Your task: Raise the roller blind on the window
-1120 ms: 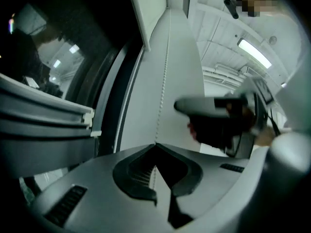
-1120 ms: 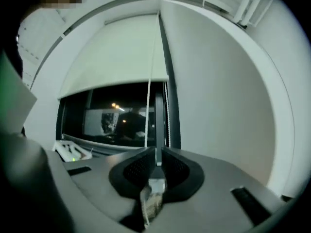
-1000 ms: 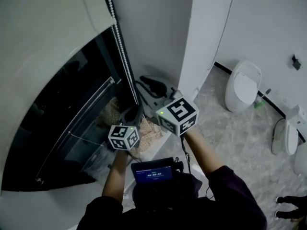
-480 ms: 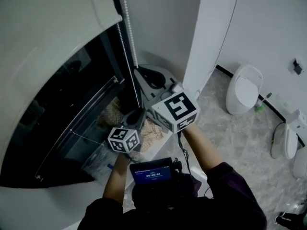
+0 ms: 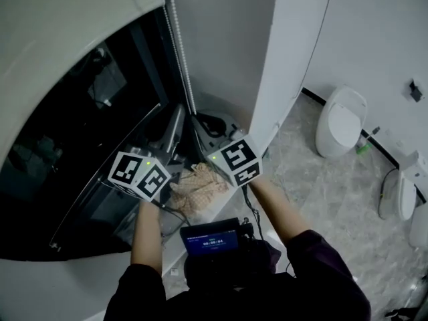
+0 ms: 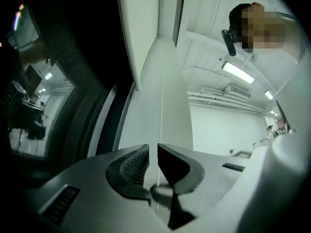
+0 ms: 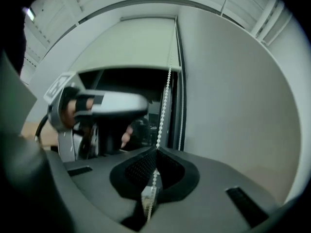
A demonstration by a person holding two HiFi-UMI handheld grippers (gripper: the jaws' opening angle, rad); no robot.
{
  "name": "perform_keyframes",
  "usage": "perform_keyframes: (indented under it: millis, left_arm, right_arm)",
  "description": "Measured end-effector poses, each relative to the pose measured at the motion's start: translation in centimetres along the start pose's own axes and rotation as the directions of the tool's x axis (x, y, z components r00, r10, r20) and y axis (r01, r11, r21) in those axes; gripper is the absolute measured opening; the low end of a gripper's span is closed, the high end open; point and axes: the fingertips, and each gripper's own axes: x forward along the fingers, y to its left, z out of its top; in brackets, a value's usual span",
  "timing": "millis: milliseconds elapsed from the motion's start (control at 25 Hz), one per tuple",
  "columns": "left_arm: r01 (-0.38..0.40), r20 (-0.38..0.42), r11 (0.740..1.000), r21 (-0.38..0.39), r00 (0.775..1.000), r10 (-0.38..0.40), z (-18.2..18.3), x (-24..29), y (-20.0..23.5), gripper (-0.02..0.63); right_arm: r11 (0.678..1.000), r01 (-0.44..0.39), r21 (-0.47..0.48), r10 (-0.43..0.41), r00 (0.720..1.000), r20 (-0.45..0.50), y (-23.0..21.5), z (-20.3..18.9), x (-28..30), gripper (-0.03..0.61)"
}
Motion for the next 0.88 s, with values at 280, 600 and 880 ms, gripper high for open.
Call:
perform_keyframes:
  millis: [280, 600, 880]
  left_arm:
    - [0.032, 0.006, 0.995, 0.09, 0.999, -0.033, 3.1, 2.3, -1.4, 0.049]
    - [-0.008, 0.031, 0.996, 0.091, 0.999, 0.005, 2.8, 2.0, -1.0, 0.02]
    - [-0.035, 0.035, 0.994, 0.107, 0.999, 0.032, 2.0, 1.5, -0.1, 0.02]
  right_arm:
    - [0.997, -0.064, 0.051, 0.074, 0.972, -0.221, 4.2, -12.0, 0.0, 0.011]
    - [0.992, -0.054, 0.114, 0.087, 0.948, -0.307, 6.1, -17.6, -1.7, 0.011]
    - [0.98, -0.014, 0.197, 0.067, 0.962, -0.264, 3.9, -16.0, -2.2, 0.014]
